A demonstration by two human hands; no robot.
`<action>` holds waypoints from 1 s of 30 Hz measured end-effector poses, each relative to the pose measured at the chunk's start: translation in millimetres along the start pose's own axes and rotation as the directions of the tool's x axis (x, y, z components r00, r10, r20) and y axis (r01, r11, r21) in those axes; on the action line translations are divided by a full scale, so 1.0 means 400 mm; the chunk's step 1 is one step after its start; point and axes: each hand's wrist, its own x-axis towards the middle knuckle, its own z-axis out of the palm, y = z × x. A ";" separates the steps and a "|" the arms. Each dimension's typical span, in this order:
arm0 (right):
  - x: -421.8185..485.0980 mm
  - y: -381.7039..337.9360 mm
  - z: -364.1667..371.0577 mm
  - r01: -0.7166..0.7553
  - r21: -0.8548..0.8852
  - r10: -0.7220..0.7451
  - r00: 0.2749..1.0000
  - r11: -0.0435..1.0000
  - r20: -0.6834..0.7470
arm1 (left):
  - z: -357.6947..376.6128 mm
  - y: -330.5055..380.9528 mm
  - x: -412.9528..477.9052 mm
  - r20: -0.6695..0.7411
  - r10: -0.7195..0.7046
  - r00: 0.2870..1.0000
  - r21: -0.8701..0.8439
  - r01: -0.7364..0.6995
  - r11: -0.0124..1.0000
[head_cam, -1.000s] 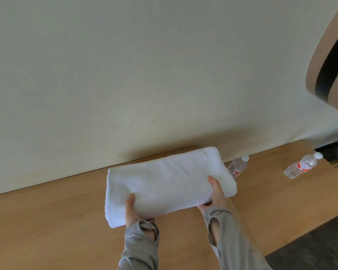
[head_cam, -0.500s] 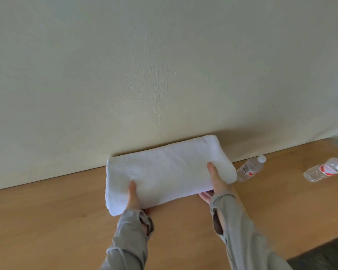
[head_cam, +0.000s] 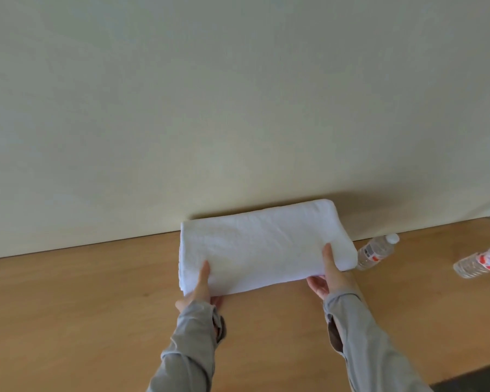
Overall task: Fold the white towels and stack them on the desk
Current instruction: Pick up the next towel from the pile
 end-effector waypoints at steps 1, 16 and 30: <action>-0.003 0.010 0.000 0.059 -0.040 -0.061 0.997 0.997 -0.049 | -0.015 0.007 -0.001 0.005 0.019 1.000 0.059 -0.020 0.998; -0.369 0.057 0.260 0.835 -0.521 -0.512 0.375 -0.174 0.773 | -0.335 0.348 -0.160 0.656 0.497 0.568 0.754 -0.520 -0.402; -0.989 0.452 0.803 0.783 -0.039 -0.142 -0.063 -0.621 0.988 | -1.185 0.752 -0.293 0.394 0.821 0.413 0.919 -0.151 -0.365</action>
